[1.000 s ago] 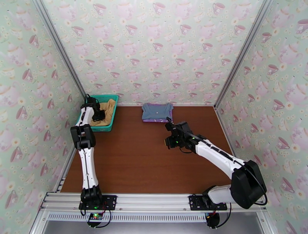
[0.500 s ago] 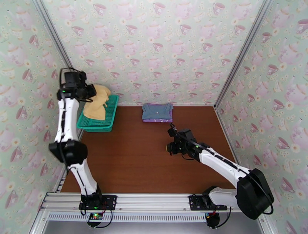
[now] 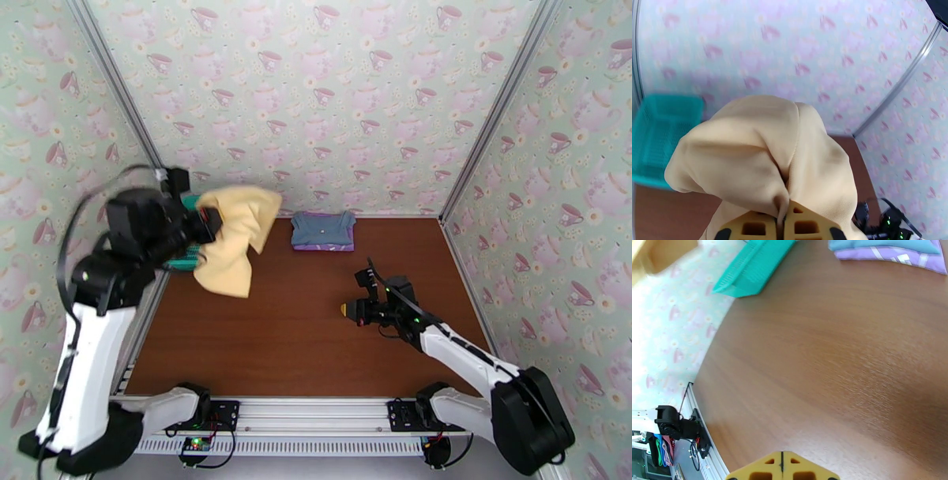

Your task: Fold and stack the mixed laundry pile

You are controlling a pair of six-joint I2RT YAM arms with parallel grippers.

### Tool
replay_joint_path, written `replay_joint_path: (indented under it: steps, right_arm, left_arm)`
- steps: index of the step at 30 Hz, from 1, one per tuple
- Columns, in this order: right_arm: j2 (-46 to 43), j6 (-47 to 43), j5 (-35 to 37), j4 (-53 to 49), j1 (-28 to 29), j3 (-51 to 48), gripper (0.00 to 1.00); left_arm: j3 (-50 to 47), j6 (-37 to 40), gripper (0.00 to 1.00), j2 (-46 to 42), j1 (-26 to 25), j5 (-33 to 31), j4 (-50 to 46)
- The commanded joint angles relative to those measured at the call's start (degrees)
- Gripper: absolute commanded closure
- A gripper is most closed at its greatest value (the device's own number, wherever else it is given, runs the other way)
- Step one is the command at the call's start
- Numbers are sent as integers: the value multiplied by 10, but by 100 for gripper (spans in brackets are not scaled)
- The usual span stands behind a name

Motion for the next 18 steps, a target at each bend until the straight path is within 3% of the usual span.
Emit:
replay_joint_path:
  steps: [1,3,8,13,18]
  right_arm:
    - [-43,15,-28,25,-5,-26,100]
    - [-54,16,-39,23,-5,-35,99]
    - [-50,35,-57,51,-7,-57,79]
    - [-56,33,-39,38,-7,-63,61]
    - [-78,15,13,-33,-6,-49,46]
  left_arm:
    - [-142,-98,100,-50,-54,-69,58]
    - [-238,-136,100,-74,-87,-79,100]
    - [-387,-195,100,-59,-166,-106,204]
    - [-407,-216,100,-21,-217,-177,253]
    - [-423,-258,97,58,-241,-161,316]
